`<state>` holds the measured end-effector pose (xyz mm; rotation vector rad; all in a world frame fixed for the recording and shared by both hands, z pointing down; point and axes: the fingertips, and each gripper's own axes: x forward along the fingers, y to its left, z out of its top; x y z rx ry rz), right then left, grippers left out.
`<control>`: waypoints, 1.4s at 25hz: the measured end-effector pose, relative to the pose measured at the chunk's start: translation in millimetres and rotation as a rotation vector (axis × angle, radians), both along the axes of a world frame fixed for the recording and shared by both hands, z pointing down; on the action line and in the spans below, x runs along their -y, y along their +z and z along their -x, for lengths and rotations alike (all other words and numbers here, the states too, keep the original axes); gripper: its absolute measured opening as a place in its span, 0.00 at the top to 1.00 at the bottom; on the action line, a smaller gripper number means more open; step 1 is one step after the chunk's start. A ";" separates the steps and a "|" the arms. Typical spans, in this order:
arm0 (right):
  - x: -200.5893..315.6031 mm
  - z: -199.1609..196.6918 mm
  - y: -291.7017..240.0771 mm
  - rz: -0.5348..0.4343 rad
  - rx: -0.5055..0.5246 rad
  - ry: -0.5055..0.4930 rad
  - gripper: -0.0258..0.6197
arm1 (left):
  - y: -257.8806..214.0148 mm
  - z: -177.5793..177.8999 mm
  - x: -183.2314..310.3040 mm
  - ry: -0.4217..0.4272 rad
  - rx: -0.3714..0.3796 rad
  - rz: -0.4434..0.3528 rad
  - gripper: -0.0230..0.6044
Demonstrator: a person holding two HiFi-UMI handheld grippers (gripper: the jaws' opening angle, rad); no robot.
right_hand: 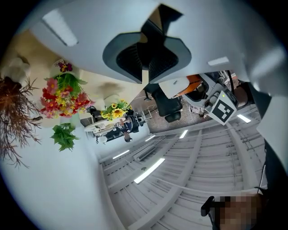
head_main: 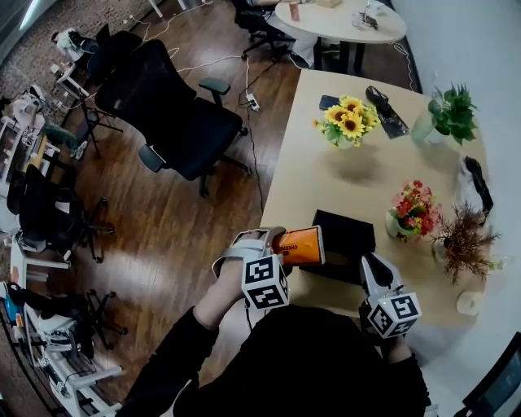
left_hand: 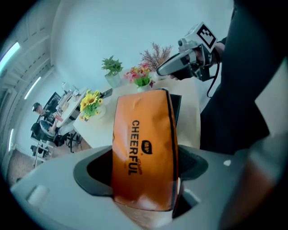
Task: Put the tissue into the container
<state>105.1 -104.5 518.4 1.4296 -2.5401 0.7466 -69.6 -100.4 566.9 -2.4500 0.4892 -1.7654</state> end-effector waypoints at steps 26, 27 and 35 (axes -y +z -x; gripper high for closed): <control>-38.4 -78.3 10.9 0.025 -0.001 0.250 0.89 | 62.9 -136.8 -14.9 0.388 0.127 0.048 0.35; -38.5 -77.9 11.1 0.025 -0.001 0.248 0.89 | 67.6 -136.6 -15.1 0.389 0.136 0.053 0.35; -36.8 -76.9 11.4 0.028 0.004 0.237 0.89 | 82.8 -138.1 -14.5 0.361 0.093 0.069 0.33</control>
